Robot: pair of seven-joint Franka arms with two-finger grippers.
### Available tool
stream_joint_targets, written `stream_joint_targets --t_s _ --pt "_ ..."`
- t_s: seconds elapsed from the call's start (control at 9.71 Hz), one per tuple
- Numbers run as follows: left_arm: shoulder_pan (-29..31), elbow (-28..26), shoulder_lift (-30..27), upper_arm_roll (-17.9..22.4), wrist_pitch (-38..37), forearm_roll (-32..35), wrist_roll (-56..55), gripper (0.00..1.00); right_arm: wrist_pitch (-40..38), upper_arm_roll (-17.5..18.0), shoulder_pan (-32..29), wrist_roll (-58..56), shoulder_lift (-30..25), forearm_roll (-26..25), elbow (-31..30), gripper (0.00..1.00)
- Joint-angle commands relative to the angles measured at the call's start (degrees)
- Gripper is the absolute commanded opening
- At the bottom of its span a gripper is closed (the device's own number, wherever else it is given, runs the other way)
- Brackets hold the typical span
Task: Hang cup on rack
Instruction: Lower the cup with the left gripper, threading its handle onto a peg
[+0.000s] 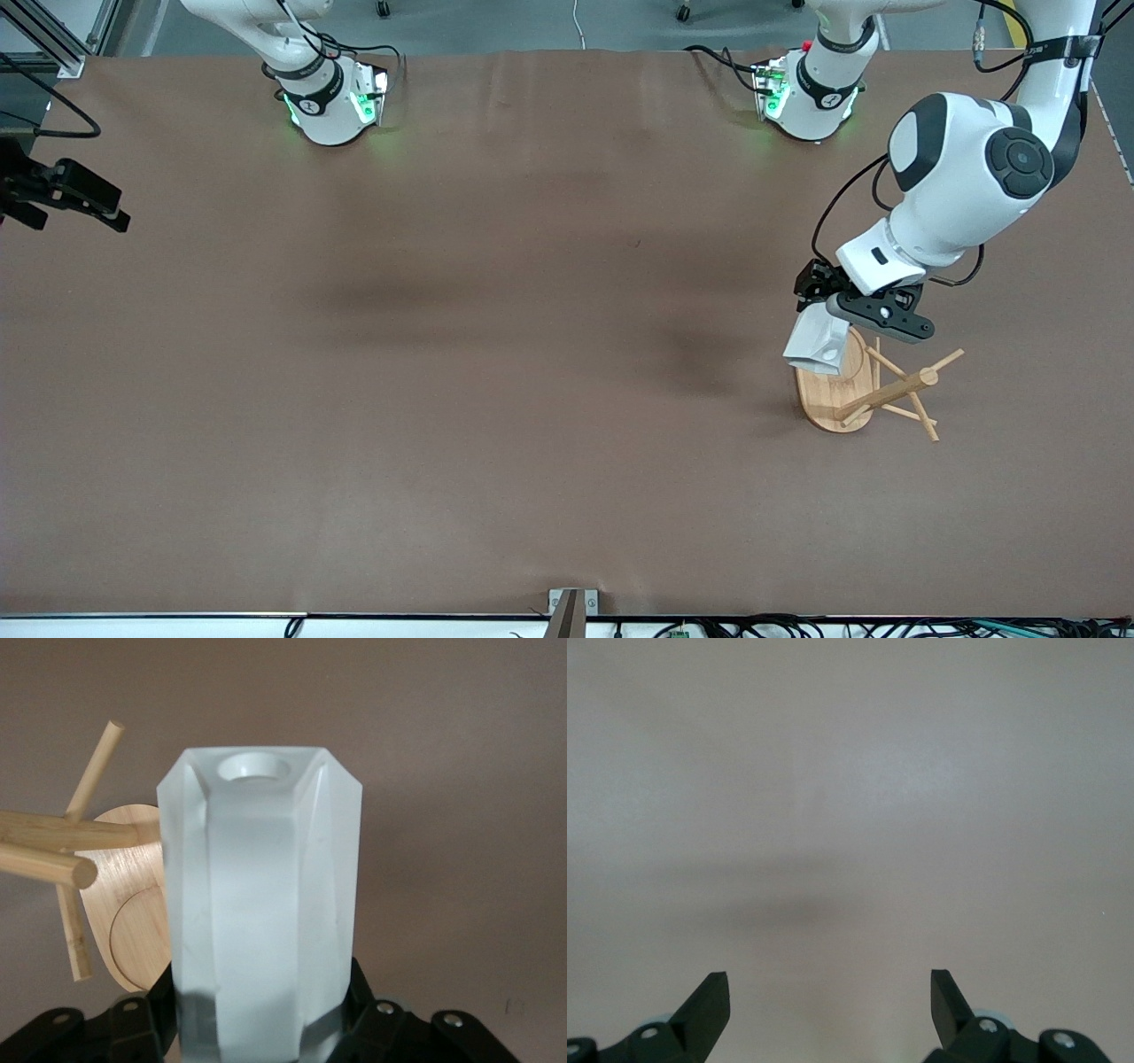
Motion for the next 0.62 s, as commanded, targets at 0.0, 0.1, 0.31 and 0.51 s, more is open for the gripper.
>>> stream_joint_targets --t_s 0.0,0.1,0.31,0.51 --pt "0.4 -2.4 -0.6 1.0 1.3 -2.9 2.5 0.24 1.4 0.1 0.0 -1.3 0.3 -0.2 -1.0 1.0" --pt "0.4 -2.5 -0.6 1.6 1.3 -3.1 3.1 0.24 1.4 0.1 0.2 -1.4 0.2 -0.2 -1.5 1.0" --pt "0.4 -2.6 -0.6 1.7 1.3 -3.1 3.2 0.24 1.4 0.1 -0.1 -1.5 -0.1 -0.2 -2.8 1.0" --pt "0.7 -2.5 -0.3 1.9 1.3 -3.1 3.2 0.24 1.4 0.1 -0.1 -1.9 -0.1 -0.2 -2.8 1.0"
